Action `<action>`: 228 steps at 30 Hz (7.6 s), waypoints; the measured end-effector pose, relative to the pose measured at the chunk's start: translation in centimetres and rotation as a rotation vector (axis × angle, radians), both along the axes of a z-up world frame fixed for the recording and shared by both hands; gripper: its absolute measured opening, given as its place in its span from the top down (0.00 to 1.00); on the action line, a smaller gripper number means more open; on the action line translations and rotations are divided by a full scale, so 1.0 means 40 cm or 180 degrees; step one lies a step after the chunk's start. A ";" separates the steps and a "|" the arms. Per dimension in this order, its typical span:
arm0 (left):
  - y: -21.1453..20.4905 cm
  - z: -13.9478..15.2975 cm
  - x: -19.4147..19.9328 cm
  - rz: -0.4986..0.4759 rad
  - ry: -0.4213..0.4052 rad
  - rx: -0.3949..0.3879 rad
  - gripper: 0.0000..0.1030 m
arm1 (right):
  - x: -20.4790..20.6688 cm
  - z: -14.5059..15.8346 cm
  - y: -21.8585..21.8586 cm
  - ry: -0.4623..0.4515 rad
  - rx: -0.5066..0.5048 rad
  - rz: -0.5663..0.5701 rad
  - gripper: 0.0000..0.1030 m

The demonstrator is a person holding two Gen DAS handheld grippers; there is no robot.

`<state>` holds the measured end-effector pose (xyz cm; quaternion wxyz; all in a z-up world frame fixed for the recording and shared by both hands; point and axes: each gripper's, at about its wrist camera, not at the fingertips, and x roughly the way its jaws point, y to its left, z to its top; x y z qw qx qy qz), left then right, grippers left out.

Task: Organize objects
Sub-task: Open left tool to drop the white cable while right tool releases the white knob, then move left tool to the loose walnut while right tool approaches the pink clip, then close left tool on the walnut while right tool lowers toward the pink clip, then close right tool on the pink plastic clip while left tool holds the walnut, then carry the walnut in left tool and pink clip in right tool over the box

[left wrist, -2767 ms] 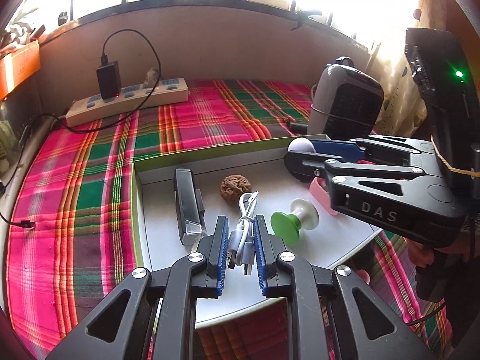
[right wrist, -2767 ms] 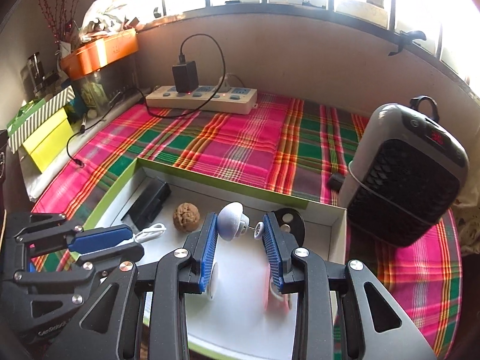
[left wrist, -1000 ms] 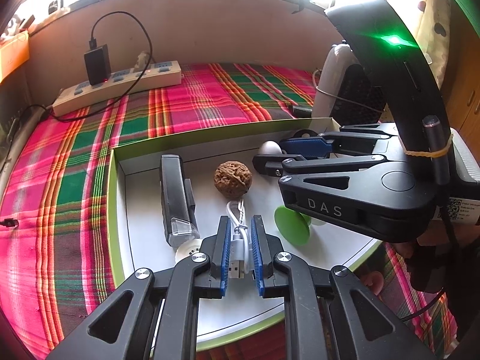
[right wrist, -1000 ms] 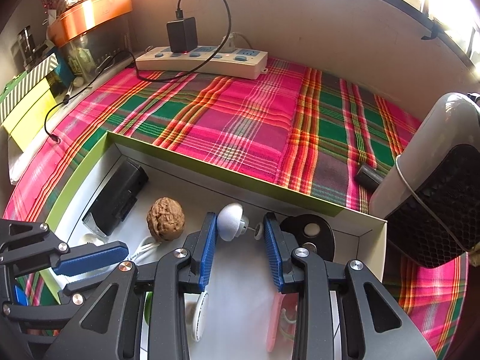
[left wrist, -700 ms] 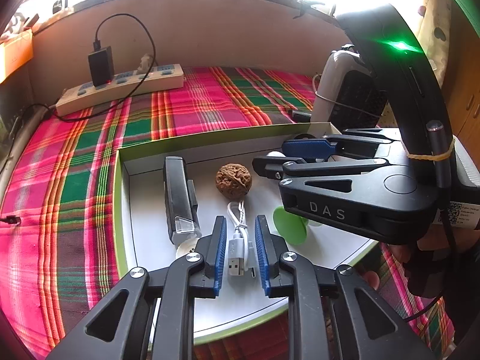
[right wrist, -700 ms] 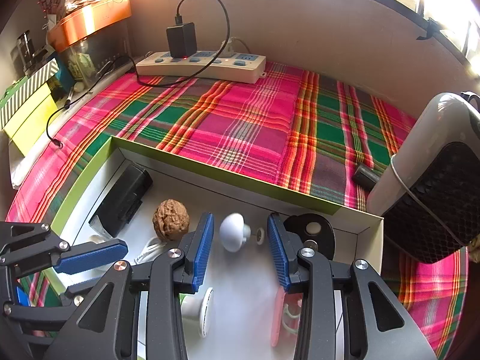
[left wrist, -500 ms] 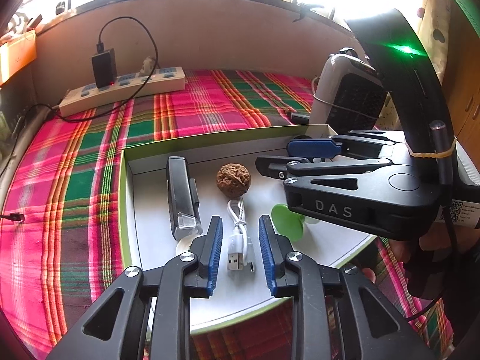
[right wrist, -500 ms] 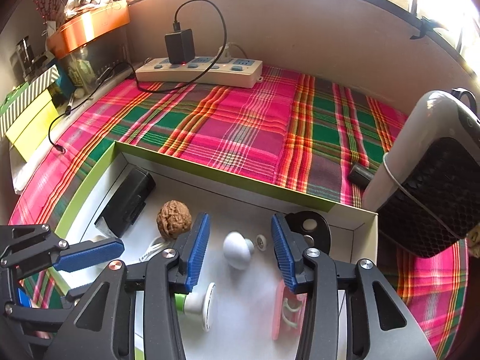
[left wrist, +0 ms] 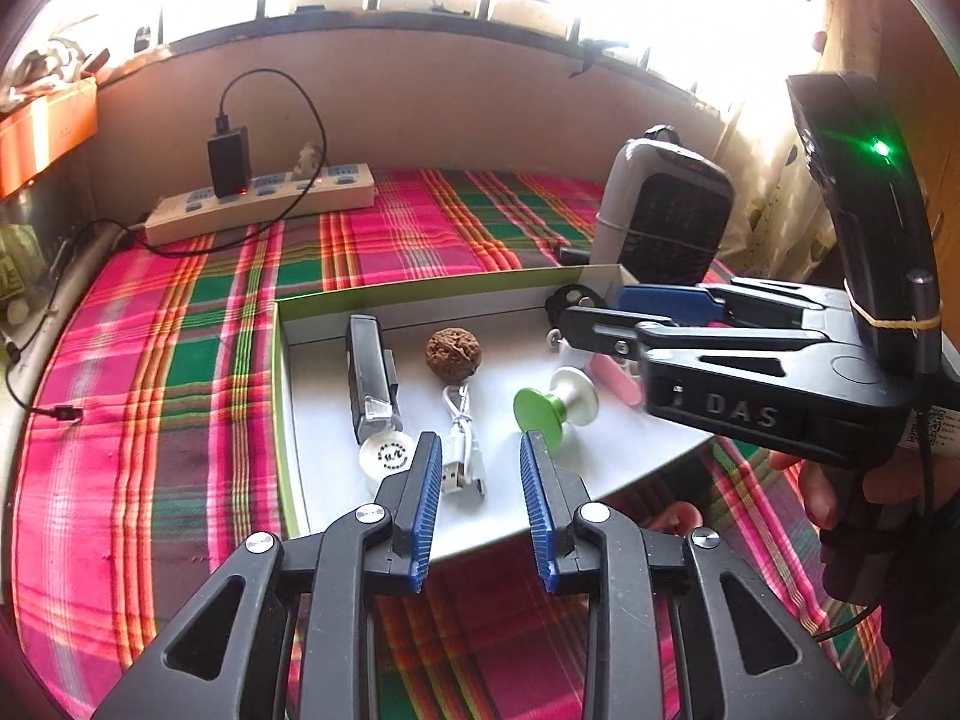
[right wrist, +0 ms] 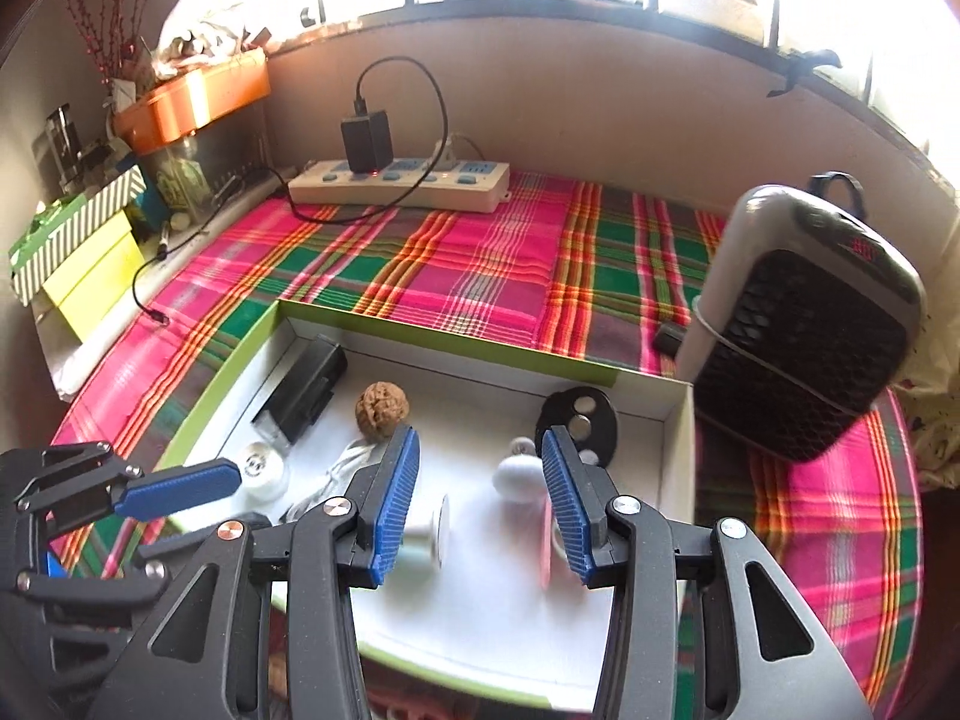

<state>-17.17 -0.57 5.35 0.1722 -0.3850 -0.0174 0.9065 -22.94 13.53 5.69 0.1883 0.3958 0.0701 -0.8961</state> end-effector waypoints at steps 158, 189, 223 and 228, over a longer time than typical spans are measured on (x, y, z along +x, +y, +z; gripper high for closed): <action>-0.026 -0.089 0.085 -0.0026 -0.0308 0.0000 0.72 | 0.250 -0.117 -0.039 -0.0098 0.0193 0.0636 0.76; -0.016 -0.011 0.078 0.0004 -0.0136 0.0078 0.72 | 0.260 -0.041 0.055 0.0046 -0.0173 0.0316 0.76; 0.060 -0.046 -0.068 -0.0071 -0.0306 -0.0044 0.72 | 0.071 -0.052 0.060 -0.0201 -0.0076 0.0233 0.76; 0.066 -0.053 -0.080 -0.0086 -0.0328 -0.0078 0.72 | 0.058 -0.062 0.058 -0.0250 -0.0048 0.0239 0.76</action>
